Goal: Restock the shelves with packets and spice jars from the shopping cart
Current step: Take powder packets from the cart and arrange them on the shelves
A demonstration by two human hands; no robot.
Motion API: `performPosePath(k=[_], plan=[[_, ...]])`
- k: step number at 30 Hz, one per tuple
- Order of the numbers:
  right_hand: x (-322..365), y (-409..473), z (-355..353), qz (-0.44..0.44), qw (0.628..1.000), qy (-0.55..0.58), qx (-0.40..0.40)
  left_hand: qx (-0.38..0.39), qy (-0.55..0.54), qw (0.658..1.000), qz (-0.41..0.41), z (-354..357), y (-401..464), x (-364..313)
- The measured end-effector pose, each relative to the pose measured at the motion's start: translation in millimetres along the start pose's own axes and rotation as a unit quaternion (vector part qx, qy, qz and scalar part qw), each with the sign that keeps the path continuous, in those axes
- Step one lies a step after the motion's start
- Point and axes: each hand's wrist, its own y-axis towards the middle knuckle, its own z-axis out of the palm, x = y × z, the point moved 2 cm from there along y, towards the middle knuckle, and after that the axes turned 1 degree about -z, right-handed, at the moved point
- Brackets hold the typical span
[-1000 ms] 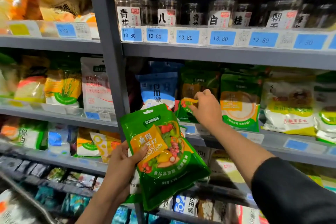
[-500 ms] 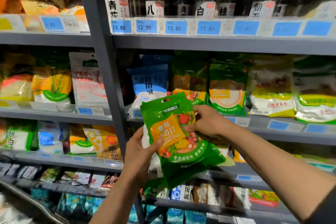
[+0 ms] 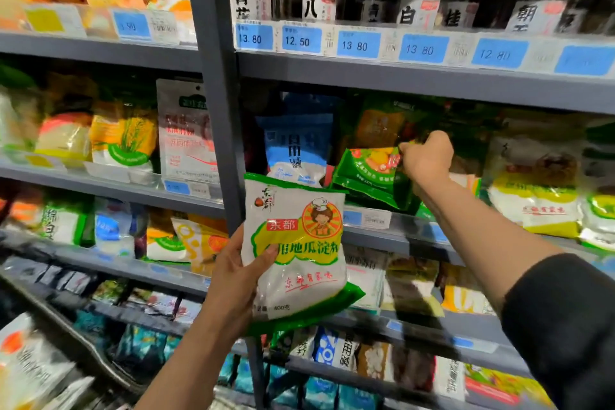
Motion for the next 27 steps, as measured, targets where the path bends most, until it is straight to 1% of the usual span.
performPosePath(k=[2,4,6,11,14,17,18,20,22,24,26,27], plan=[[1,1,20,0.001,1.000,0.000,0.024,0.000,0.006,1.000,0.013,-3,1,-6],[-4,-2,38,-0.008,0.998,-0.026,0.063,-0.004,0.010,1.000,0.022,-6,3,-9],[-14,-3,50,-0.017,0.996,-0.046,0.077,-0.010,0.009,1.000,0.027,-8,4,-11],[-25,-6,46,-0.054,0.992,-0.094,0.068,-0.020,-0.005,0.999,0.025,-8,7,-13],[-31,-23,37,-0.066,0.993,-0.080,0.053,-0.019,-0.002,0.999,0.029,-4,9,-12],[-37,-37,31,-0.137,0.988,-0.076,0.009,-0.018,-0.006,0.999,0.030,-3,9,-12],[-37,-38,30,-0.158,0.985,-0.074,0.008,-0.016,-0.007,0.999,0.031,-3,9,-12],[-35,-34,34,-0.178,0.980,-0.079,0.048,-0.010,-0.007,0.999,0.034,-2,10,-13],[-33,-22,38,-0.170,0.973,-0.120,0.102,-0.004,-0.007,0.999,0.036,0,9,-13],[-31,-13,36,-0.153,0.963,-0.177,0.131,-0.001,-0.010,0.999,0.037,1,7,-14],[-28,-13,32,-0.157,0.951,-0.240,0.112,0.004,-0.011,0.999,0.038,2,6,-13],[-28,-17,30,-0.166,0.945,-0.269,0.080,0.007,-0.011,0.999,0.038,2,5,-13]])
